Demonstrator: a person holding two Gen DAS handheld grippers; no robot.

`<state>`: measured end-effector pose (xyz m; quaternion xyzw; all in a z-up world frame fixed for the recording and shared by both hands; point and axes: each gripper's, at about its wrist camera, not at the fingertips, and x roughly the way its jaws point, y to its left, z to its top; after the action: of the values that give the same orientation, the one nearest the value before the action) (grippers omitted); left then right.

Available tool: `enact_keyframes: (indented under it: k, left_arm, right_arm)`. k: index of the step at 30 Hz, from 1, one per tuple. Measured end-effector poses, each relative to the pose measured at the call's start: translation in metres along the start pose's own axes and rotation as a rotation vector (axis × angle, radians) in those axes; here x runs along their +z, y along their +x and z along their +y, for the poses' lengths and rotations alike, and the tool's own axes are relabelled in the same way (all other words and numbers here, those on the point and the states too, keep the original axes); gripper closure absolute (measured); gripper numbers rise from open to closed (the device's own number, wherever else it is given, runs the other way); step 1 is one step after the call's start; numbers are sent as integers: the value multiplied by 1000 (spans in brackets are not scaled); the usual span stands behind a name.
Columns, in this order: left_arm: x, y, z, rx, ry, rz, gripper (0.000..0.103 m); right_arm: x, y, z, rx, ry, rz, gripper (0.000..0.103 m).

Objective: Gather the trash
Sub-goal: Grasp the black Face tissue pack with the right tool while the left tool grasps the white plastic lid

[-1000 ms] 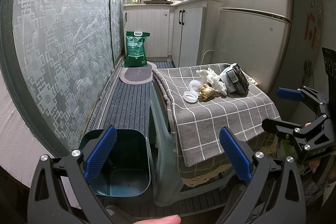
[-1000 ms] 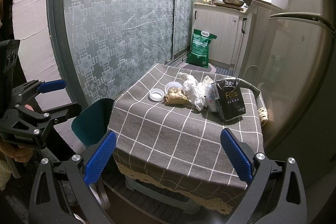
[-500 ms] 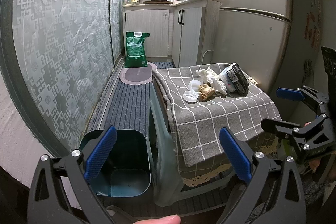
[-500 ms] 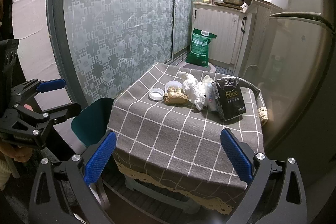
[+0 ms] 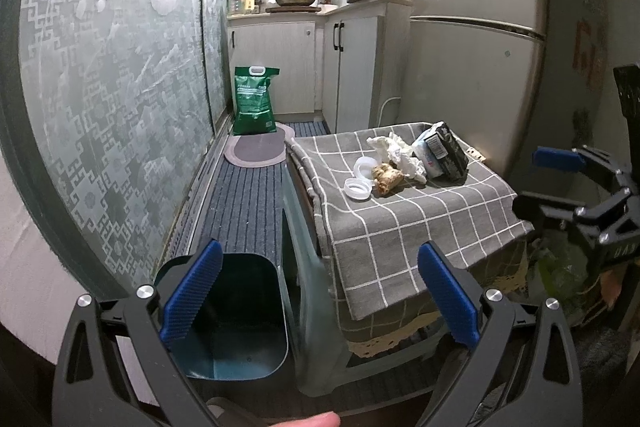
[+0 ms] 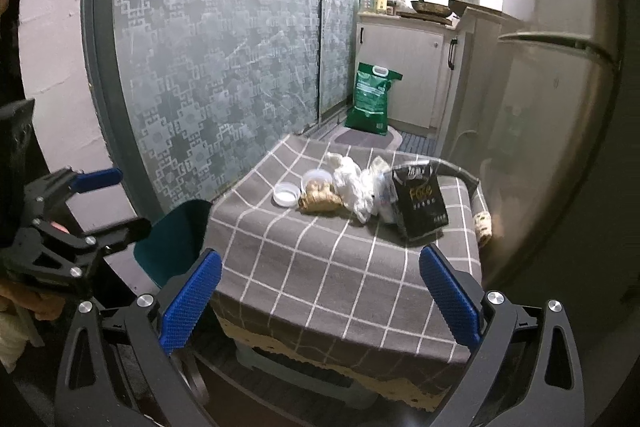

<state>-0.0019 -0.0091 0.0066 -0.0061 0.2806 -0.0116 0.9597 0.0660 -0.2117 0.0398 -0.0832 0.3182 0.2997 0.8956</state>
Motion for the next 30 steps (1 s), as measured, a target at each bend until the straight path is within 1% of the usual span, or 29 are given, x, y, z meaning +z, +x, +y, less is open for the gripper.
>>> enact_keyframes:
  k: [1, 3, 4, 5, 7, 8, 9, 10, 11, 13, 15, 17, 18, 20, 21, 25, 28, 30]
  left_arm:
    - [2, 0, 1, -4, 2, -2, 5]
    - [7, 1, 2, -15, 1, -3, 13]
    - [11, 3, 4, -20, 2, 1, 15]
    - [13, 4, 4, -31, 8, 1, 17]
    - [18, 7, 2, -50, 40, -2, 17]
    - [20, 8, 1, -53, 55, 2, 22]
    - [23, 12, -1, -61, 73, 12, 30]
    - [26, 16, -4, -66, 96, 24, 33]
    - [29, 21, -6, -72, 120, 34, 38]
    - [34, 29, -10, -98, 154, 58, 42]
    - [41, 40, -11, -138, 181, 95, 48]
    - [45, 51, -14, -142, 217, 117, 50]
    - [47, 57, -15, -147, 233, 129, 57]
    - [48, 71, -18, -159, 264, 162, 60]
    - [48, 78, -20, -164, 284, 178, 62]
    - [49, 104, -29, -194, 379, 227, 60]
    - [51, 120, -30, -192, 408, 253, 60]
    - [49, 135, -30, -197, 427, 287, 60]
  right_arm:
    - [2, -2, -4, 1, 4, 1, 3]
    - [5, -3, -9, 0, 9, 3, 7]
    - [8, -4, -14, 0, 11, 6, 9]
    - [10, -4, -17, 0, 10, 8, 11]
    - [14, -4, -22, -6, -2, 14, 11]
    - [16, -3, -24, -8, -15, 19, 12]
    - [19, -1, -26, -3, -25, 25, 13]
    - [21, 2, -29, 2, -29, 30, 15]
    - [23, 4, -32, 11, -32, 35, 17]
    - [28, 11, -38, 32, -38, 47, 18]
    - [32, 20, -41, 53, -59, 70, 23]
    - [34, 29, -44, 65, -83, 94, 26]
    - [35, 34, -45, 74, -98, 107, 30]
    - [37, 44, -47, 87, -119, 134, 35]
    - [40, 49, -49, 91, -130, 148, 35]
    - [42, 66, -60, 113, -155, 190, 35]
    - [41, 75, -71, 124, -145, 203, 36]
    - [38, 79, -81, 130, -123, 205, 36]
